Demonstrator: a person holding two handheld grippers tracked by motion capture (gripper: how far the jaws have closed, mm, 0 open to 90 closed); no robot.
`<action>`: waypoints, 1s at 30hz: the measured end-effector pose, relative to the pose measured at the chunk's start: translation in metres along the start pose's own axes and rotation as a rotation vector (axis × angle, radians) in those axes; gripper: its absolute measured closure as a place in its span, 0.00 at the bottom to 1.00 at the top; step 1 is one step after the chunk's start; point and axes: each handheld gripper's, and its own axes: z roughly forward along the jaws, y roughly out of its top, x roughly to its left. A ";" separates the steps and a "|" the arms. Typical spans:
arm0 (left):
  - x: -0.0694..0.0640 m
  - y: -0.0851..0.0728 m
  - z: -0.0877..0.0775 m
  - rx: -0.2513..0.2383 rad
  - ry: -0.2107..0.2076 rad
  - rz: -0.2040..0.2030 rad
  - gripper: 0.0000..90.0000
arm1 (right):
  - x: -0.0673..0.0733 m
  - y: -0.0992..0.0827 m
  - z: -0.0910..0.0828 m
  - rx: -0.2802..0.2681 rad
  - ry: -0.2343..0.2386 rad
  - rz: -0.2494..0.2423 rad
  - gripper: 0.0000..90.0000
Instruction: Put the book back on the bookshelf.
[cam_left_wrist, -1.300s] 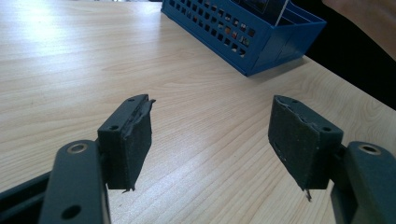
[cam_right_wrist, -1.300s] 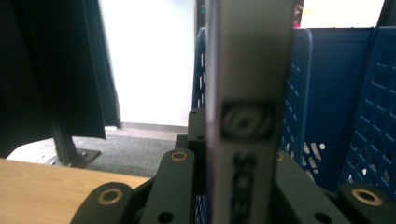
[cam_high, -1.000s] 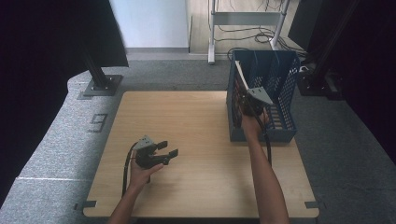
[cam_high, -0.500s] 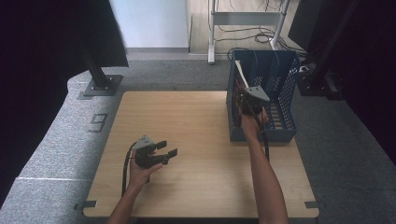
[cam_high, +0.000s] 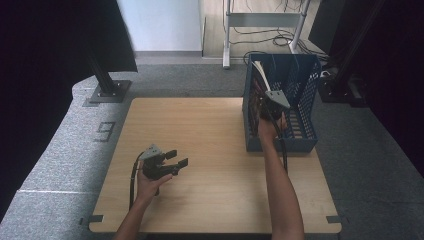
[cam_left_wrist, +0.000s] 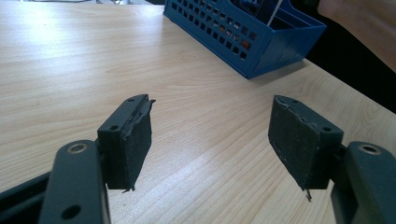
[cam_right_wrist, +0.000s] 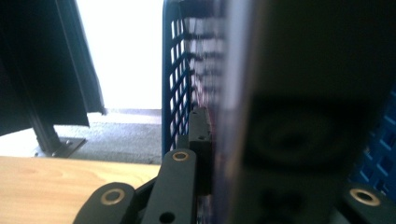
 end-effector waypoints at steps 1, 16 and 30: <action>0.001 0.000 -0.001 -0.003 0.000 -0.002 0.34 | 0.000 0.001 0.001 -0.005 -0.003 0.003 0.91; -0.001 0.001 -0.002 -0.006 0.001 0.002 0.34 | 0.012 -0.009 0.015 -0.041 0.004 -0.028 0.91; -0.005 0.000 0.001 0.008 0.000 0.008 0.34 | 0.010 -0.007 0.011 -0.015 0.181 -0.036 0.65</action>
